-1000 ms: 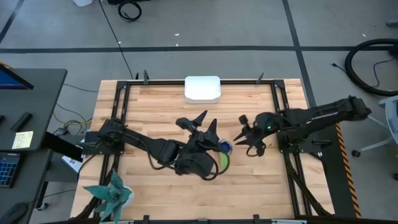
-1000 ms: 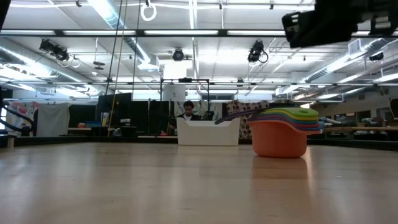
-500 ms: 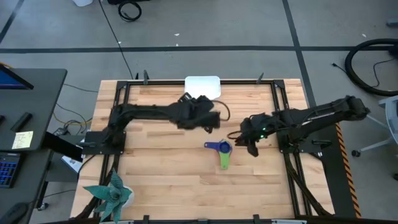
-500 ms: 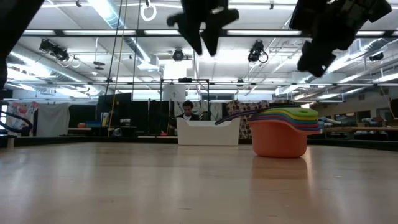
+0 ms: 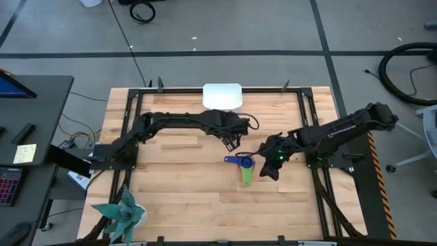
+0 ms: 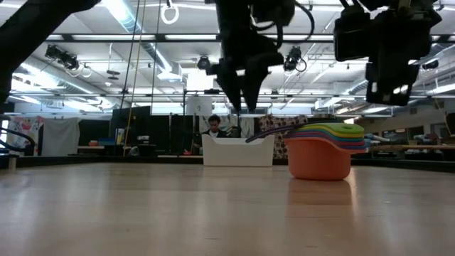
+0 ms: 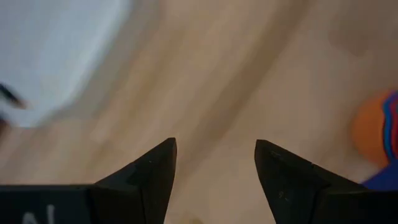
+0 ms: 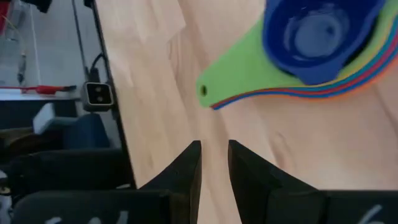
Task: Nest measuring cups in basket
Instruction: Stack the dark blue measuring cup on top of the green measuring cup
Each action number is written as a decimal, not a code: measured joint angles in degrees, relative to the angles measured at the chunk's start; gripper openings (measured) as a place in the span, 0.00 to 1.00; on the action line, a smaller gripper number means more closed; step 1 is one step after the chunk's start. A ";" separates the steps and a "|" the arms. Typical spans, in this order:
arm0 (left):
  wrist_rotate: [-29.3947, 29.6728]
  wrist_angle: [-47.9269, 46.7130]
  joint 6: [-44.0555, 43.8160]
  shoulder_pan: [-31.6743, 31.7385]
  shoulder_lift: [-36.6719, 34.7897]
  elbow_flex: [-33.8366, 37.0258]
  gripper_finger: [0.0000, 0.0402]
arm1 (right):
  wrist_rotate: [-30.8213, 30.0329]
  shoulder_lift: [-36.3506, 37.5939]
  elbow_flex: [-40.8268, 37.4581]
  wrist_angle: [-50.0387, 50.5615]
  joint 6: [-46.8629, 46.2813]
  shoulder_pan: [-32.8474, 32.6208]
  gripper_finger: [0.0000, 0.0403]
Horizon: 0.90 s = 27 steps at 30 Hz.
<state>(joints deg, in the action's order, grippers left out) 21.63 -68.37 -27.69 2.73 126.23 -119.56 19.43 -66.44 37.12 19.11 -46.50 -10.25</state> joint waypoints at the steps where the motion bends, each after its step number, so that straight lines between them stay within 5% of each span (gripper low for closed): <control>1: -1.57 0.34 0.85 -0.01 0.85 0.04 0.55 | 0.16 0.02 0.00 0.03 -0.92 -0.33 0.21; 11: -6.47 4.11 4.96 -1.12 7.74 0.06 0.55 | 0.42 -3.72 0.00 -0.22 -6.09 -2.42 0.21; 27: -13.87 4.98 6.50 -3.31 11.37 0.10 0.55 | 3.29 -17.04 -0.02 -14.10 -4.61 -2.99 0.20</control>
<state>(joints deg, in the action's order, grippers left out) 7.76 -63.39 -21.19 -0.58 137.60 -119.46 22.73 -83.48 37.10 5.01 -51.11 -13.23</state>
